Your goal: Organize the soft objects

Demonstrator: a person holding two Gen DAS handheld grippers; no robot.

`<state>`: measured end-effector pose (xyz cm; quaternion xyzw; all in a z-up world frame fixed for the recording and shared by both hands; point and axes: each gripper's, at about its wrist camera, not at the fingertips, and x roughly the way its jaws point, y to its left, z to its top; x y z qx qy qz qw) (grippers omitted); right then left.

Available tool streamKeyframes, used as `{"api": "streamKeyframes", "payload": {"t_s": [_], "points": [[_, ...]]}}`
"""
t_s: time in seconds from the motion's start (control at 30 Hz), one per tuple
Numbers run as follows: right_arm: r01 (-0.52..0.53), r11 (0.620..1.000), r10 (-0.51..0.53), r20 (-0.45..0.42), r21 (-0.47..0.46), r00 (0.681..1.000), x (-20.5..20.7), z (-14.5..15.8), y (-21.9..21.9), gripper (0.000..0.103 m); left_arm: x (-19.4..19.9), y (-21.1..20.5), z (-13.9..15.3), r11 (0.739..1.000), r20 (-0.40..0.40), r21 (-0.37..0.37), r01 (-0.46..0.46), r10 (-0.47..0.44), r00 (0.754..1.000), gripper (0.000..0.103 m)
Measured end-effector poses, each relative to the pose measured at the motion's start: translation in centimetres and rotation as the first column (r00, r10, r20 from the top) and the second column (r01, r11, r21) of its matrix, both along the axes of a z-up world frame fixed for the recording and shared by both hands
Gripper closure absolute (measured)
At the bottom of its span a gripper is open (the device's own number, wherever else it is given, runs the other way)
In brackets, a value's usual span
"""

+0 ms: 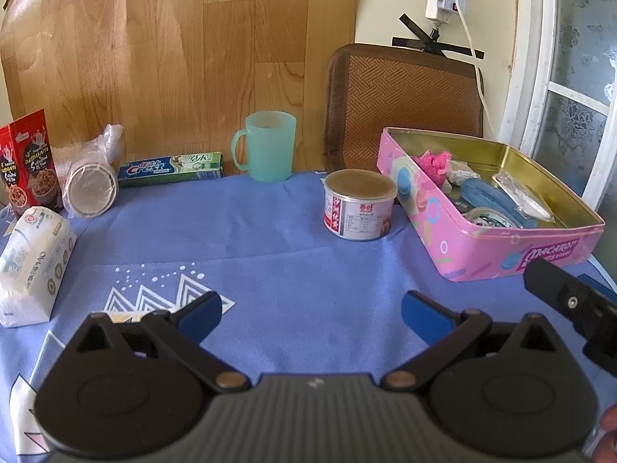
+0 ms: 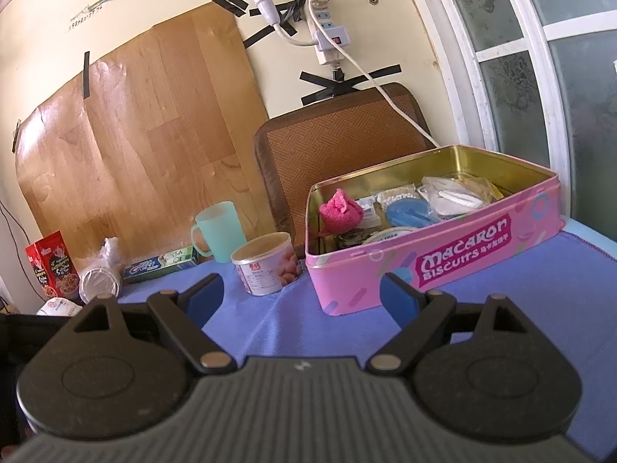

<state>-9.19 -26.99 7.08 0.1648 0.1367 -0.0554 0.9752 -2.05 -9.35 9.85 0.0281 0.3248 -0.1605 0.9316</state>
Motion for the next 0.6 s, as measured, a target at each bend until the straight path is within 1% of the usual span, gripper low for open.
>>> {"api": "streamKeyframes", "payload": {"t_s": [0.17, 0.6], "points": [[-0.009, 1.0, 0.009, -0.002, -0.007, 1.0, 0.0, -0.01, 0.22, 0.015, 0.14, 0.14, -0.05, 1.0, -0.006, -0.007, -0.005, 0.005, 1.0, 0.0], [0.026, 1.0, -0.026, 0.006, 0.003, 1.0, -0.11, -0.13, -0.3, 0.015, 0.13, -0.15, -0.24, 1.0, -0.012, -0.001, 0.004, -0.004, 1.0, 0.0]]}}
